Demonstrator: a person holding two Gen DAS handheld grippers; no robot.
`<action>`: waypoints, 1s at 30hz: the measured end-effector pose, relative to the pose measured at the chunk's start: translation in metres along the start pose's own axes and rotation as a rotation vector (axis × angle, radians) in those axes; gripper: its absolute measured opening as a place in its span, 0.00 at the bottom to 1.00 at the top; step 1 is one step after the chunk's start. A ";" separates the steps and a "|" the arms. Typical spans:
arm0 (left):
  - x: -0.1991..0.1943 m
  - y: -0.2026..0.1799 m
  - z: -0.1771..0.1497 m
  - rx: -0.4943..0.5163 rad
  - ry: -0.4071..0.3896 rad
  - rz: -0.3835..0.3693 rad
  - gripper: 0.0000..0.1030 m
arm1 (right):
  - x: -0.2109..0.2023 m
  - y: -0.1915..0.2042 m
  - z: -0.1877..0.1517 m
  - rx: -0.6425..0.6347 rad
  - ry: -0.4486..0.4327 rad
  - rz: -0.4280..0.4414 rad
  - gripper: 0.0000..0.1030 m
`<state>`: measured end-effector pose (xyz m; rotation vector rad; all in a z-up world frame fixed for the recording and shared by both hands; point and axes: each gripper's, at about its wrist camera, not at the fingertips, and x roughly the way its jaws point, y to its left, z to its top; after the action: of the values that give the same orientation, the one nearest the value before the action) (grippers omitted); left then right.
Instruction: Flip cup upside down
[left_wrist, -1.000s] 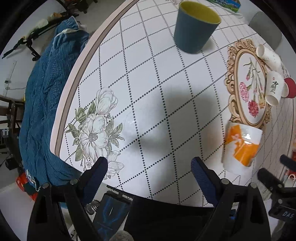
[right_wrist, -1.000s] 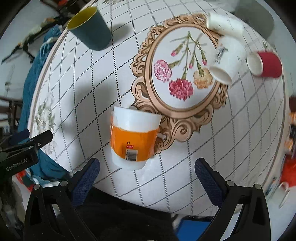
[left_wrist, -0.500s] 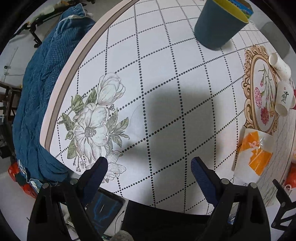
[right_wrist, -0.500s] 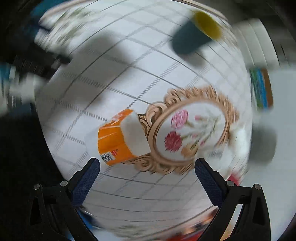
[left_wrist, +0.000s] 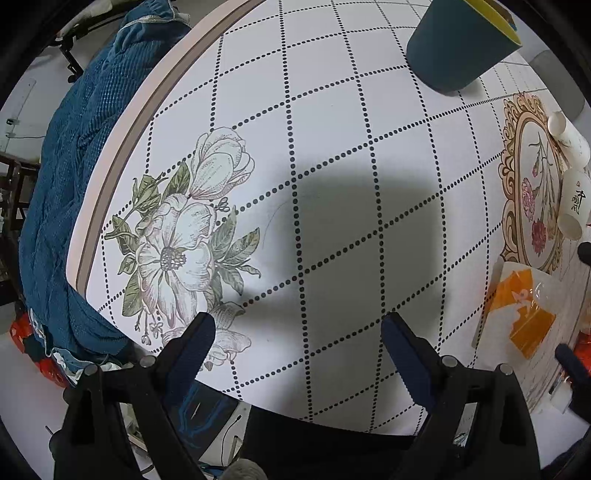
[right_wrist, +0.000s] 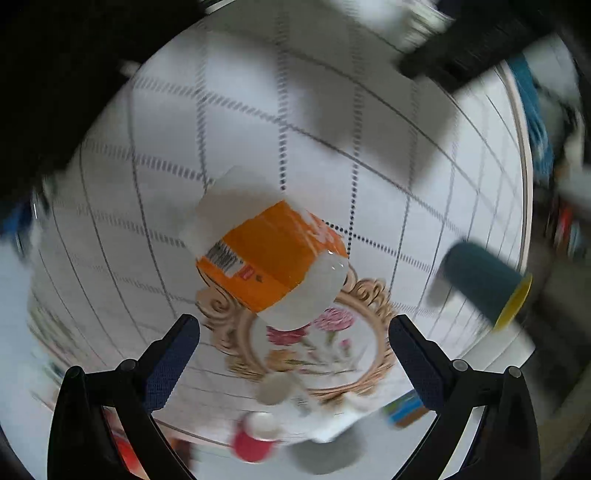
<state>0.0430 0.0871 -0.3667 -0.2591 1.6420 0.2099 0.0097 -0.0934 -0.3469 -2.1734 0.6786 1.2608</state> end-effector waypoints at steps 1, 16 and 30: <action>0.001 0.000 0.000 -0.003 0.002 -0.003 0.89 | 0.002 0.003 0.000 -0.062 -0.002 -0.032 1.00; 0.008 0.008 0.016 -0.017 0.011 -0.010 0.89 | 0.037 0.051 0.005 -0.680 -0.041 -0.201 1.00; 0.020 0.006 0.017 0.006 0.030 -0.001 0.89 | 0.037 0.089 0.035 -0.795 -0.090 -0.168 1.00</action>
<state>0.0559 0.0970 -0.3878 -0.2595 1.6715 0.2013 -0.0542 -0.1406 -0.4116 -2.6746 -0.0870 1.7127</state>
